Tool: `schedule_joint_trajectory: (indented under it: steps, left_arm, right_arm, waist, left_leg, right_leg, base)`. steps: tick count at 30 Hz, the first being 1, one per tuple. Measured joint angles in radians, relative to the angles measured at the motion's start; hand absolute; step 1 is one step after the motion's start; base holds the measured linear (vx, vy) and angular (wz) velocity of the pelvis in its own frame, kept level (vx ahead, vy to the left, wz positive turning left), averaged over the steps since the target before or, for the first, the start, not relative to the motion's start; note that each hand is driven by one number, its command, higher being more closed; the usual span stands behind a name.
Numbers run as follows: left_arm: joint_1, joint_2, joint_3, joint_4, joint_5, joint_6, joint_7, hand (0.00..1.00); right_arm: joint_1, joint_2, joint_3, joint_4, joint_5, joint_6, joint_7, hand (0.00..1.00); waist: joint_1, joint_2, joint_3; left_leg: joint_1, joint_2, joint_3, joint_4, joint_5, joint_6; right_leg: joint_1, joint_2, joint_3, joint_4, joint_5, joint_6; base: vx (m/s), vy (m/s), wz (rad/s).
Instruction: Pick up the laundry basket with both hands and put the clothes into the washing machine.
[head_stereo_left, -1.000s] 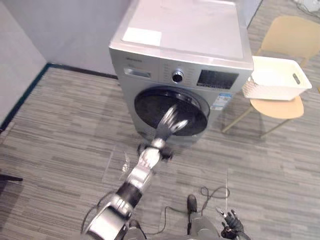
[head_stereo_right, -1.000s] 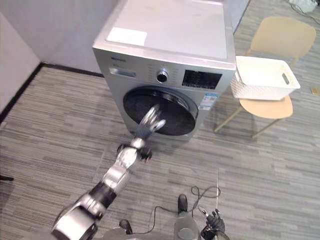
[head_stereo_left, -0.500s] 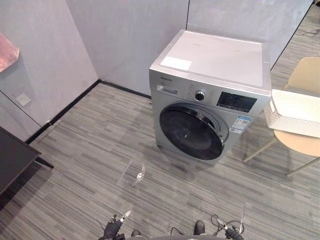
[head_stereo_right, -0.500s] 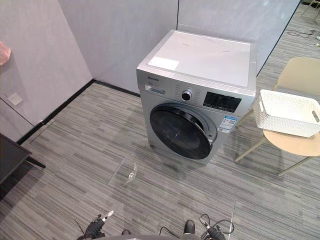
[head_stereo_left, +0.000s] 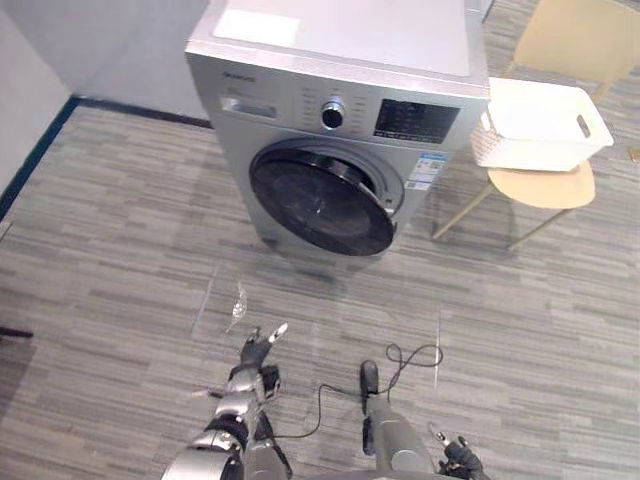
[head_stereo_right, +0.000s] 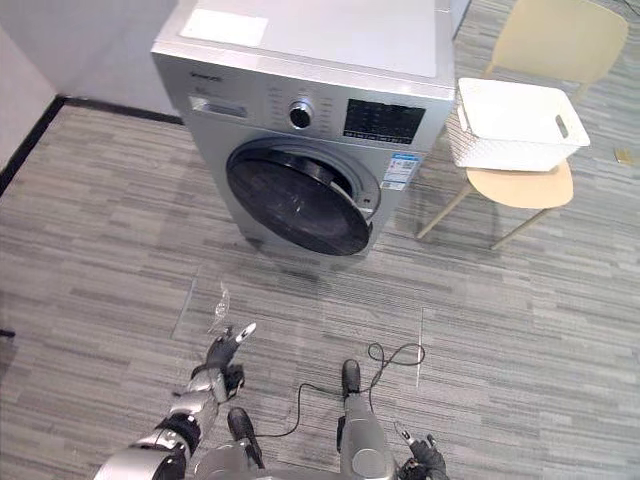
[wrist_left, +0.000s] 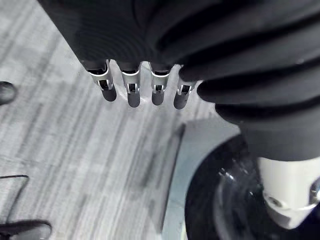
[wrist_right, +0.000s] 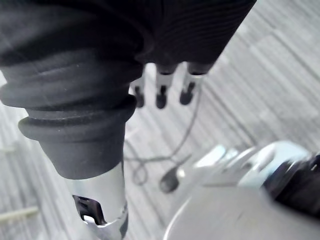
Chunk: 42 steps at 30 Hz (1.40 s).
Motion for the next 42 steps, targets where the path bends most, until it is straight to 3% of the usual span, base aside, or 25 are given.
schedule_joint_trajectory:
  steps: [2,6,7,9,11,12,13,14,15,16,17,18,19,20,22,24,28,29,32,34,35,36,37,39,42]
  left_arm:
    - [-0.013,-0.027,-0.032,-0.028,-0.009,-0.008,-0.001,0.00]
    - [0.086,-0.032,-0.061,-0.135,-0.052,-0.022,-0.026,0.00]
    - [0.148,-0.039,-0.021,-0.168,-0.073,-0.029,-0.044,0.00]
    - [0.245,-0.052,0.076,-0.189,-0.094,-0.034,-0.061,0.00]
    - [0.320,-0.046,0.164,-0.148,-0.110,-0.027,-0.070,0.00]
    - [0.340,-0.047,0.200,-0.105,-0.124,-0.013,-0.071,0.00]
    - [0.347,-0.047,0.220,-0.084,-0.127,-0.009,-0.071,0.00]
    - [0.347,-0.038,0.259,-0.070,-0.129,-0.002,-0.070,0.00]
    - [0.347,-0.024,0.264,-0.052,-0.127,0.003,-0.070,0.00]
    - [0.349,-0.021,0.273,-0.040,-0.127,0.004,-0.070,0.00]
    - [0.358,-0.022,0.289,-0.020,-0.126,0.007,-0.068,0.00]
    - [0.370,-0.023,0.289,0.009,-0.126,0.012,-0.068,0.00]
    - [0.377,-0.022,0.289,0.022,-0.125,0.015,-0.068,0.00]
    - [0.378,0.001,0.296,0.039,-0.125,0.023,-0.066,0.00]
    - [0.389,0.016,0.296,0.045,-0.125,0.026,-0.066,0.00]
    - [0.371,0.018,0.293,0.046,-0.125,0.026,-0.067,0.00]
    - [0.361,0.011,0.220,0.043,-0.125,0.023,-0.069,0.00]
    - [0.334,0.019,0.164,0.043,-0.125,0.025,-0.068,0.00]
    - [0.295,0.023,0.071,0.043,-0.074,0.027,-0.069,0.00]
    - [0.253,0.011,0.038,0.043,-0.037,0.027,-0.068,0.00]
    - [0.228,0.005,0.036,0.043,-0.029,0.026,-0.067,0.00]
    - [0.216,0.006,0.025,0.042,-0.028,0.025,-0.066,0.00]
    - [0.196,0.007,-0.002,0.044,-0.028,0.020,-0.066,0.00]
    - [0.174,-0.035,-0.075,0.041,-0.027,0.018,-0.068,0.00]
    - [0.145,-0.089,-0.158,0.033,-0.004,0.017,-0.083,0.00]
  right_arm:
    - [0.012,0.000,-0.062,0.024,0.000,0.004,-0.001,0.00]
    - [0.038,0.016,-0.134,0.047,0.000,0.009,0.000,0.00]
    - [0.045,0.016,-0.149,0.058,0.000,0.011,-0.001,0.00]
    - [0.047,0.001,-0.136,0.049,0.000,0.011,-0.001,0.00]
    - [0.011,-0.023,-0.128,0.047,0.001,0.011,-0.001,0.00]
    - [-0.025,-0.037,-0.129,0.046,0.002,0.011,-0.005,0.00]
    - [-0.045,-0.042,-0.131,0.044,0.002,0.010,-0.007,0.00]
    - [-0.077,-0.043,-0.143,0.035,0.010,0.007,-0.010,0.00]
    - [-0.104,-0.044,-0.158,0.036,0.013,0.004,-0.015,0.00]
    - [-0.115,-0.044,-0.161,0.037,0.018,0.004,-0.019,0.00]
    - [-0.129,-0.046,-0.174,0.036,0.025,0.002,-0.020,0.00]
    - [-0.130,-0.057,-0.171,0.034,0.035,0.001,-0.019,0.00]
    - [-0.132,-0.062,-0.171,0.034,0.040,0.000,-0.019,0.00]
    - [-0.131,-0.045,-0.171,0.042,0.042,0.002,-0.022,0.00]
    - [-0.113,-0.023,-0.167,0.063,0.043,0.003,-0.019,0.00]
    - [-0.109,-0.011,-0.167,0.089,0.043,0.005,-0.018,0.00]
    - [-0.062,0.012,-0.173,0.098,0.037,0.015,0.013,0.00]
    - [-0.038,0.017,-0.172,0.098,0.037,0.028,0.021,0.00]
    - [-0.013,0.013,-0.132,0.087,0.039,0.034,0.023,0.00]
    - [-0.008,0.013,-0.107,0.077,0.040,0.033,0.025,0.00]
    - [-0.008,0.014,-0.102,0.076,0.039,0.033,0.025,0.00]
    - [-0.006,0.019,-0.098,0.077,0.038,0.033,0.023,0.00]
    - [-0.002,0.029,-0.097,0.079,0.038,0.034,0.023,0.00]
    - [0.011,0.026,-0.113,0.079,0.036,0.030,0.019,0.00]
    - [0.026,0.028,-0.130,0.038,0.021,0.033,0.009,0.00]
  waist:
    - [-0.014,0.040,0.009]
    - [-0.022,0.036,0.011]
    - [-0.016,0.029,0.011]
    - [0.016,0.049,0.004]
    - [0.042,0.061,-0.005]
    - [0.039,0.066,-0.004]
    - [0.040,0.064,-0.005]
    - [0.047,0.063,-0.005]
    - [0.065,0.059,-0.005]
    - [0.066,0.057,-0.006]
    - [0.065,0.061,-0.012]
    - [0.073,0.082,-0.028]
    - [0.076,0.089,-0.035]
    - [0.070,0.047,-0.056]
    - [0.068,0.004,-0.096]
    - [0.068,-0.003,-0.105]
    - [0.055,0.011,-0.103]
    - [0.049,0.014,-0.085]
    - [0.030,0.013,-0.054]
    - [0.029,0.014,-0.035]
    - [0.031,0.007,-0.028]
    - [0.031,-0.004,-0.026]
    - [0.030,-0.035,-0.017]
    - [0.024,0.009,-0.008]
    - [0.020,0.035,0.013]
  left_leg:
    - [0.031,0.012,-0.010,0.006,-0.016,-0.009]
    - [0.082,0.017,-0.058,0.121,-0.015,-0.009]
    - [0.067,0.041,-0.086,0.280,-0.016,-0.010]
    - [-0.010,0.111,-0.158,0.574,0.018,0.038]
    - [-0.106,0.129,-0.263,0.795,0.149,0.064]
    - [-0.157,0.129,-0.271,0.862,0.060,0.063]
    - [-0.182,0.126,-0.257,0.866,0.017,0.064]
    - [-0.216,0.125,-0.210,0.808,-0.029,0.056]
    - [-0.215,0.108,-0.170,0.671,-0.030,0.054]
    - [-0.206,0.083,-0.172,0.570,-0.027,0.049]
    - [-0.164,0.029,-0.181,0.347,-0.001,0.027]
    - [-0.156,0.006,-0.194,0.258,0.025,0.026]
    - [-0.160,-0.002,-0.206,0.261,0.006,0.073]
    - [-0.159,-0.033,-0.185,0.298,-0.026,0.080]
    - [-0.171,-0.070,-0.167,0.327,-0.076,0.100]
    - [-0.166,-0.083,-0.157,0.339,-0.093,0.120]
    - [-0.036,-0.120,-0.148,0.217,-0.113,0.140]
    - [-0.013,-0.120,-0.153,0.220,-0.124,0.149]
    - [0.049,-0.107,-0.142,0.196,-0.125,0.149]
    - [0.082,-0.080,-0.116,0.184,-0.130,0.121]
    - [0.083,-0.062,-0.110,0.185,-0.142,0.098]
    - [0.083,-0.058,-0.110,0.186,-0.148,0.086]
    - [0.083,-0.054,-0.124,0.196,-0.155,0.057]
    - [0.066,-0.011,-0.167,0.156,-0.139,0.022]
    - [0.038,0.045,-0.222,0.110,-0.072,-0.025]
  right_leg:
    - [0.002,0.002,-0.022,0.087,-0.027,-0.018]
    - [0.082,-0.043,-0.080,0.237,-0.173,-0.034]
    - [0.158,-0.053,-0.101,0.245,-0.208,-0.040]
    - [0.231,-0.035,-0.113,0.276,-0.270,-0.042]
    - [0.285,-0.033,-0.098,0.308,-0.347,-0.054]
    - [0.312,-0.038,-0.097,0.308,-0.368,-0.070]
    - [0.320,-0.041,-0.098,0.305,-0.362,-0.068]
    - [0.336,-0.044,-0.107,0.285,-0.358,-0.070]
    - [0.361,-0.049,-0.112,0.259,-0.355,-0.068]
    - [0.376,-0.052,-0.120,0.246,-0.354,-0.066]
    - [0.394,-0.053,-0.125,0.223,-0.356,-0.061]
    - [0.407,-0.043,-0.117,0.206,-0.370,-0.028]
    - [0.413,-0.042,-0.109,0.205,-0.380,-0.009]
    - [0.433,-0.084,-0.104,0.195,-0.378,0.012]
    - [0.439,-0.120,-0.103,0.166,-0.353,0.041]
    - [0.439,-0.134,-0.097,0.173,-0.290,0.044]
    - [0.272,-0.173,-0.028,0.575,-0.165,0.017]
    - [0.170,-0.168,0.015,0.785,-0.172,0.012]
    - [0.031,-0.151,-0.011,0.957,-0.272,-0.005]
    - [-0.018,-0.149,-0.051,0.823,-0.300,-0.003]
    - [-0.011,-0.142,-0.071,0.658,-0.287,-0.001]
    - [-0.002,-0.141,-0.073,0.565,-0.274,0.009]
    - [0.033,-0.133,-0.078,0.411,-0.238,0.006]
    - [0.056,-0.072,-0.131,0.348,-0.242,0.000]
    - [0.051,-0.026,-0.217,0.344,-0.257,-0.035]
  base:
    - [0.21,0.038,0.11]
    - [0.26,0.001,0.55]
    - [0.31,-0.131,0.47]
    - [0.21,-0.130,0.01]
    - [0.23,-0.068,-0.05]
    - [0.28,-0.024,0.16]
    - [0.27,-0.018,0.19]
    - [0.24,0.025,0.04]
    - [0.24,0.049,0.01]
    - [0.24,0.097,-0.07]
    - [0.25,0.154,-0.19]
    - [0.27,0.201,-0.31]
    - [0.33,0.265,-0.23]
    - [0.30,0.209,-0.08]
    - [0.44,0.223,0.02]
    - [0.37,0.216,0.00]
    - [0.27,0.190,0.03]
    - [0.19,0.064,0.19]
    - [0.12,-0.050,0.02]
    - [0.04,-0.197,-0.33]
    - [-0.02,-0.216,-0.28]
    - [0.02,-0.408,-0.10]
    - [0.04,-0.301,0.08]
    - [0.09,-0.309,0.21]
    - [0.10,-0.262,0.41]
